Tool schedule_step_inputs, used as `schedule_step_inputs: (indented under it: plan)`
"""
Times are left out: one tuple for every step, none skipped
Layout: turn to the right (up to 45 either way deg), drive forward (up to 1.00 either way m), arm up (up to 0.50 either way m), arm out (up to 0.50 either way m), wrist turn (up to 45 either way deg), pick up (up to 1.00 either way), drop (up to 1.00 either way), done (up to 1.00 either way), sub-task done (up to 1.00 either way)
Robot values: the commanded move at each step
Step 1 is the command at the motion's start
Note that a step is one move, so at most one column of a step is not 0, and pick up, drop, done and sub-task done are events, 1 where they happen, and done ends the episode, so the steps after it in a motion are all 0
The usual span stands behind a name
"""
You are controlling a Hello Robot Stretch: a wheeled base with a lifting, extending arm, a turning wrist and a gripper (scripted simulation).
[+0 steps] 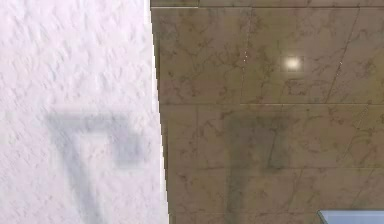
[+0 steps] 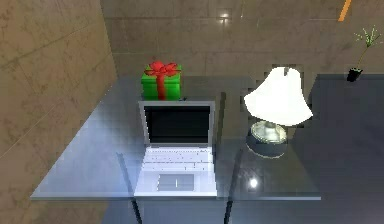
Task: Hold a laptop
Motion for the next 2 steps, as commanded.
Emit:
schedule_step_inputs:
  plan:
    - [0.0,0.00,0.50,0.00,0.0,0.00,0.00,0.00,0.00]
    - [0.0,0.00,0.32,0.00,0.0,0.00,0.00,0.00,0.00]
